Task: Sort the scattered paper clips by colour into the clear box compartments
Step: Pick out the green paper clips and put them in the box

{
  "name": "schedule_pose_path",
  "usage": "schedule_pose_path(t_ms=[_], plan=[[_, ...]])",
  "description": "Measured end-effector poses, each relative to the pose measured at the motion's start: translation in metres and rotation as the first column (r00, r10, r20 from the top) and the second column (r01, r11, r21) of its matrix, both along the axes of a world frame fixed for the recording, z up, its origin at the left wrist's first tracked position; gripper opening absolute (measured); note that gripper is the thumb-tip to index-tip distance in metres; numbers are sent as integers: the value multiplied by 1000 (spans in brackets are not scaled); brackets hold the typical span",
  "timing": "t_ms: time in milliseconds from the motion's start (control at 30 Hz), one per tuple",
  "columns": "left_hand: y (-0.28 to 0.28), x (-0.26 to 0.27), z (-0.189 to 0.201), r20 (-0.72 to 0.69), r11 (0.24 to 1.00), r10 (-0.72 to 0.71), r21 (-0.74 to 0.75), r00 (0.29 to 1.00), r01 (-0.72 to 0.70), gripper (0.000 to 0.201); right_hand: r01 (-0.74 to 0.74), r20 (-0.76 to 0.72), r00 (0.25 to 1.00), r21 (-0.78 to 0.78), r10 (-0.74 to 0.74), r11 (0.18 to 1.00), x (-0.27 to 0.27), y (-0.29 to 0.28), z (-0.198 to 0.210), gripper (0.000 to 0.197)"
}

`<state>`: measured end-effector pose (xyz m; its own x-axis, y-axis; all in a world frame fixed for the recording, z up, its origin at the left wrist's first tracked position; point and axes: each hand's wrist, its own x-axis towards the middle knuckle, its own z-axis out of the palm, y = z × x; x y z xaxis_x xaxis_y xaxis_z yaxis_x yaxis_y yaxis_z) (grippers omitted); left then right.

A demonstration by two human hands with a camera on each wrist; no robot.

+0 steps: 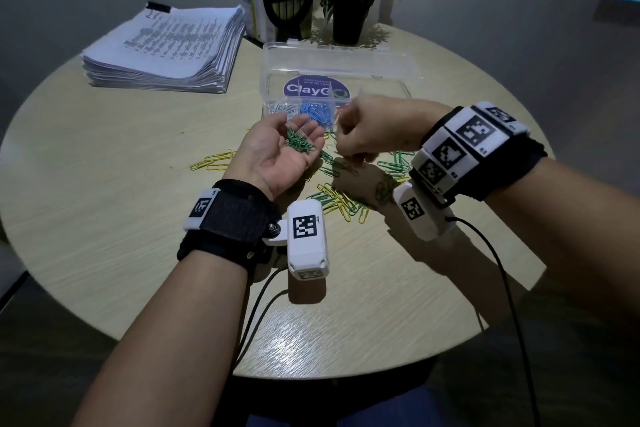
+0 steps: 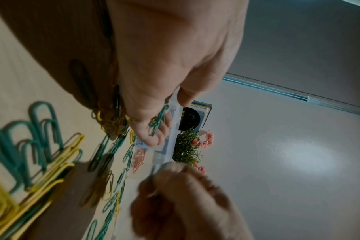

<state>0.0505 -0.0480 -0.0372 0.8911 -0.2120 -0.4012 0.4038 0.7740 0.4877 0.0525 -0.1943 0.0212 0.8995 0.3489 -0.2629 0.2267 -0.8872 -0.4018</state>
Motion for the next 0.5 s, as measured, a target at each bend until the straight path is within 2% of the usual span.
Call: schedule_pose_path(t_ms=[67,167,267,367,500], plan=[[-3,-2,1,-6,1000,-9,-6,1000,9,34,28,14,999,153,-30,988,3,6,6,13],[-6,-6,3,2,998,-17,-61,1000,17,35,-5,89,996,196,-13,981,8,18,8,16],[-7,-6,2,7,999,-19,-42,1000,20,37,-34,137,991,171,11,985,9,24,9,18],[-5,-3,0,-12,999,-9,-53,1000,8,39,10,185,982,145,-37,989,11,17,9,12],[4,2,0,-21,998,29,-58,999,-30,40,64,129,990,-62,-55,996,11,10,-4,8]])
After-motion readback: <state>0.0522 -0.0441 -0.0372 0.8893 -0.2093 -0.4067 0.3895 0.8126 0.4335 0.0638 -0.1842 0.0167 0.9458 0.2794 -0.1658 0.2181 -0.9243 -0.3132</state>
